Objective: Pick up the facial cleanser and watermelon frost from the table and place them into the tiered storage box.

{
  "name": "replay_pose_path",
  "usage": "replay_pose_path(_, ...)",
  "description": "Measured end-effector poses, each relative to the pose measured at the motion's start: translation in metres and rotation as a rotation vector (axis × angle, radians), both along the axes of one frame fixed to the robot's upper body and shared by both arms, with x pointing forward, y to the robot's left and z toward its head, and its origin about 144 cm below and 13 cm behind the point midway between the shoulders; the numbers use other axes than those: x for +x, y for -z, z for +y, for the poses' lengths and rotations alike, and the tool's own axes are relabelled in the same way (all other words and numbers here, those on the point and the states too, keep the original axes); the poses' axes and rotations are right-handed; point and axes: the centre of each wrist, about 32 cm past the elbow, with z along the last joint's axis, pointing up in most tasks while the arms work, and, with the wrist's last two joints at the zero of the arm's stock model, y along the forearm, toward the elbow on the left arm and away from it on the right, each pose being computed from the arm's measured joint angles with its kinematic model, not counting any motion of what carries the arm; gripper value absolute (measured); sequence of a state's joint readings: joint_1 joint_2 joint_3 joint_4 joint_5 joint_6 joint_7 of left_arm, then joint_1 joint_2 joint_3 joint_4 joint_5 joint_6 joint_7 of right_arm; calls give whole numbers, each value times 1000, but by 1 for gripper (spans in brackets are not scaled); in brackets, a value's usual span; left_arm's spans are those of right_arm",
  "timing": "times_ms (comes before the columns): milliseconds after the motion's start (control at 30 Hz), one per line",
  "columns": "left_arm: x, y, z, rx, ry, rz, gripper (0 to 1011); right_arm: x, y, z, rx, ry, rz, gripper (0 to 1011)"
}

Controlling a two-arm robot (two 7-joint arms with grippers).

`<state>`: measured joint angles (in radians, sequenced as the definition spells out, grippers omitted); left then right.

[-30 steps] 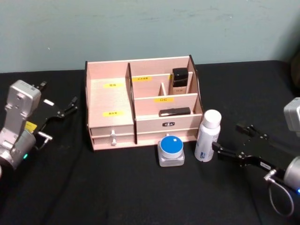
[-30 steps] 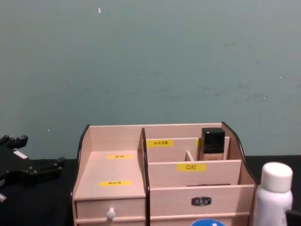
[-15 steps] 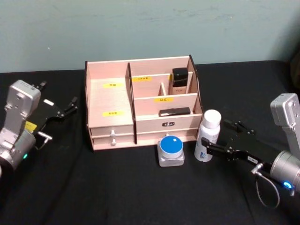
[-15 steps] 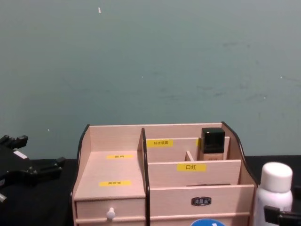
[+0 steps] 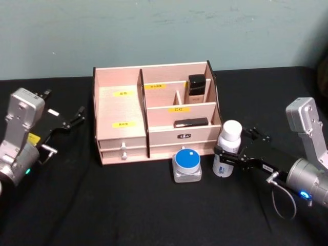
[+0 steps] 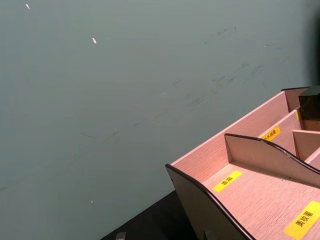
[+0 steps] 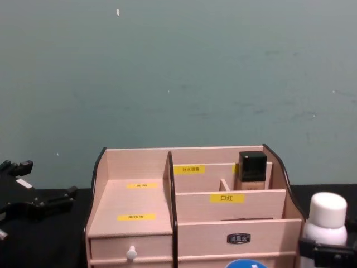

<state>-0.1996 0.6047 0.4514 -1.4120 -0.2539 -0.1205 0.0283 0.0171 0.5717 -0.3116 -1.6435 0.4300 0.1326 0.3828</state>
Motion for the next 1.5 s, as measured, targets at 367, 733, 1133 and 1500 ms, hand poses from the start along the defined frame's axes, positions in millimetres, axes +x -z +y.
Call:
replay_pose_path(367, 0, 0, 0, 0, 0, 0, 1010, 9, 3, 4, 10, -18, 2, 1003)
replay_pose_path(733, 0, 0, 0, 0, 0, 0, 1010, 9, 3, 4, 10, -19, 2, 959)
replay_pose_path(1133, 0, 0, 0, 0, 0, 0, 1010, 9, 3, 3, 10, -18, 1, 651)
replay_pose_path(1500, 0, 0, 0, 0, 0, 0, 1010, 9, 3, 3, 10, -17, 1, 601)
